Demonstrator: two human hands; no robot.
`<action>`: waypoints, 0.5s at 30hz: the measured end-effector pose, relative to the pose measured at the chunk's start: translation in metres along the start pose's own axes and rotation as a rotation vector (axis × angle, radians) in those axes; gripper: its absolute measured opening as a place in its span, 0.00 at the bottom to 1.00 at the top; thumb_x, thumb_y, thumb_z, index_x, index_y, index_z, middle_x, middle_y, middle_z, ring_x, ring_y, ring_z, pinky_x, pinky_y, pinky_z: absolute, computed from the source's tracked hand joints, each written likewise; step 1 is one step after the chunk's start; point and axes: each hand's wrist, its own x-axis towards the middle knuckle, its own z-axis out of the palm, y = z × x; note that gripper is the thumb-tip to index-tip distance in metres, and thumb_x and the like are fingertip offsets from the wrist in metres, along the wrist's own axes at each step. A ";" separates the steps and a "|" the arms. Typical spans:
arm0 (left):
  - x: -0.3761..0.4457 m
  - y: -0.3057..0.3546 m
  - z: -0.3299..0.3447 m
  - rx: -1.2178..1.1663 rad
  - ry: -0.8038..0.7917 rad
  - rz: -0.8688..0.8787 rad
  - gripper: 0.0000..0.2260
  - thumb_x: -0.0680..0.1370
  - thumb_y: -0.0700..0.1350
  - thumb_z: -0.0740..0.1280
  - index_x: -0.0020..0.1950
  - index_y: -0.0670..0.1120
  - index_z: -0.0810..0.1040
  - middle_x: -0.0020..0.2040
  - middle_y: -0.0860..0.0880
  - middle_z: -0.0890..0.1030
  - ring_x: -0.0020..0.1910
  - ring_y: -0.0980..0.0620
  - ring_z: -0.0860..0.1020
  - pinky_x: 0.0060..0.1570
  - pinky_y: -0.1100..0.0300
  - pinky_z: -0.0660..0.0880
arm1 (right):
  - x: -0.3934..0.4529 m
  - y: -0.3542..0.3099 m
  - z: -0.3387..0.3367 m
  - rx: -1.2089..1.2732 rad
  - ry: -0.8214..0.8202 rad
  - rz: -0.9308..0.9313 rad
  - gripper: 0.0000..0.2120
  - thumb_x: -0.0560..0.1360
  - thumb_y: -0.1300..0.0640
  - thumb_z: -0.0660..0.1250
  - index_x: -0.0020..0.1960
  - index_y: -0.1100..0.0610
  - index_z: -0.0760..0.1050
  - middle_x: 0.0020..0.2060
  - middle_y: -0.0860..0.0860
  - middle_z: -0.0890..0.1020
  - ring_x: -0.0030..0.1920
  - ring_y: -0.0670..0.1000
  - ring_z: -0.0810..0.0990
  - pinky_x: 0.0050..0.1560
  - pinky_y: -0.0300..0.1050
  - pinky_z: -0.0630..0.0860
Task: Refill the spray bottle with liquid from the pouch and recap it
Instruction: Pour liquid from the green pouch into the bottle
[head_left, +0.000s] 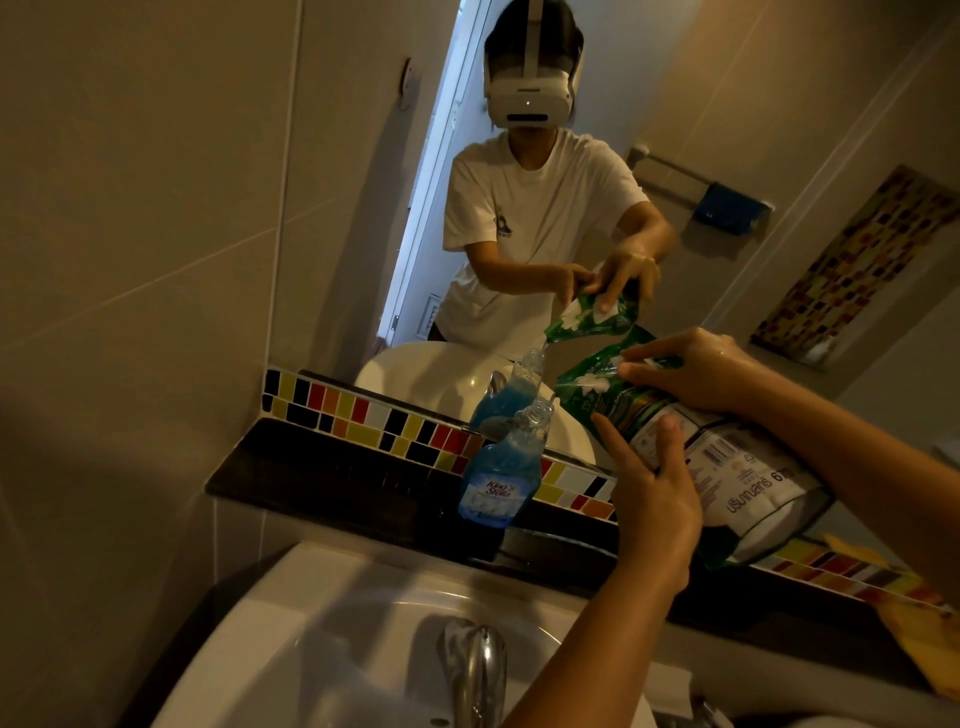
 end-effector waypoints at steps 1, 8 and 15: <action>0.000 0.000 0.000 0.001 -0.001 0.001 0.42 0.67 0.68 0.52 0.77 0.61 0.36 0.75 0.45 0.66 0.68 0.45 0.73 0.62 0.53 0.75 | 0.000 0.000 0.000 0.004 -0.002 0.000 0.22 0.73 0.37 0.62 0.64 0.43 0.75 0.57 0.54 0.80 0.48 0.48 0.76 0.46 0.41 0.73; 0.004 -0.003 0.000 0.009 0.002 0.002 0.40 0.70 0.67 0.51 0.77 0.60 0.37 0.74 0.45 0.68 0.62 0.50 0.75 0.58 0.57 0.74 | 0.000 -0.001 0.000 0.007 -0.002 0.000 0.23 0.73 0.37 0.62 0.64 0.43 0.75 0.57 0.55 0.80 0.49 0.49 0.77 0.50 0.44 0.75; 0.008 -0.006 -0.001 0.011 0.010 0.018 0.40 0.71 0.67 0.52 0.77 0.60 0.36 0.74 0.45 0.68 0.66 0.47 0.74 0.60 0.55 0.75 | 0.002 0.000 0.001 0.021 -0.002 0.001 0.23 0.73 0.37 0.62 0.65 0.44 0.75 0.58 0.55 0.80 0.48 0.49 0.77 0.47 0.43 0.74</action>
